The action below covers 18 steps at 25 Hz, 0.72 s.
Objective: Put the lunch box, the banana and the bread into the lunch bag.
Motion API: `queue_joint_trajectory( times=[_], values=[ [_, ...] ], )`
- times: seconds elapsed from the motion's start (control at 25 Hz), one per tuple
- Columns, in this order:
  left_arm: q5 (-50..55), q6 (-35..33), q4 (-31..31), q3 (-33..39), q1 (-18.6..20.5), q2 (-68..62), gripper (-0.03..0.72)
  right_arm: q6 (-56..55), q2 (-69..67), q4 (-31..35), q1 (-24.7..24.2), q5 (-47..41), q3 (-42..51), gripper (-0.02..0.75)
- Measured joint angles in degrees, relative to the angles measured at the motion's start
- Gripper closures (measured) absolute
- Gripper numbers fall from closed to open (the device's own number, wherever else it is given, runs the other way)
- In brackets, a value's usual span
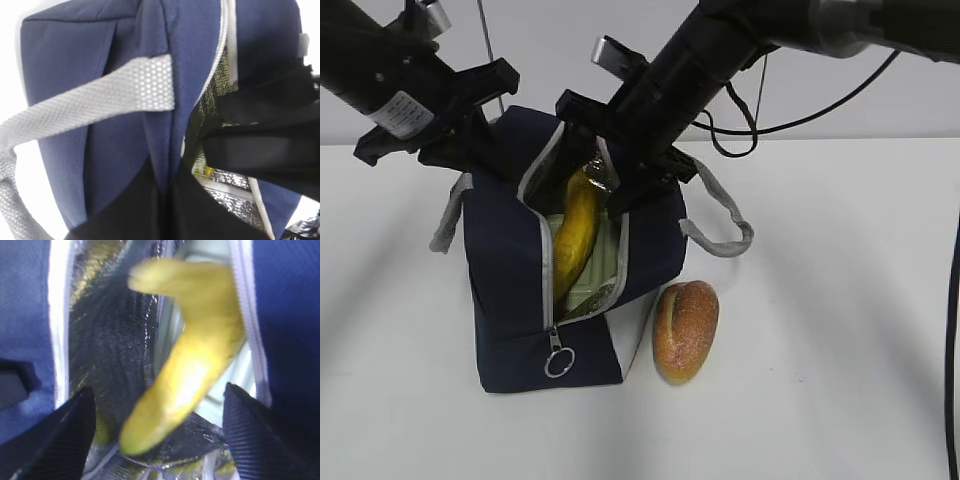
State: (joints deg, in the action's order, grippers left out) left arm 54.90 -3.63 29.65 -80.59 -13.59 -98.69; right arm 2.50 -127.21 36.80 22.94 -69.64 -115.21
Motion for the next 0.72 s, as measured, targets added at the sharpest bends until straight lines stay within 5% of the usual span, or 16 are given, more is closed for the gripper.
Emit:
queue_joint_trajectory(
  times=[0.4,0.72],
  values=[
    [0.1,0.0,0.0,0.0,0.0,0.0,0.691,-3.4,17.2,-18.7,0.0,-0.8,2.1,0.190],
    [0.1,0.0,0.0,0.0,0.0,0.0,0.691,-5.4,31.3,-20.6,0.0,7.8,25.9,0.191]
  ],
)
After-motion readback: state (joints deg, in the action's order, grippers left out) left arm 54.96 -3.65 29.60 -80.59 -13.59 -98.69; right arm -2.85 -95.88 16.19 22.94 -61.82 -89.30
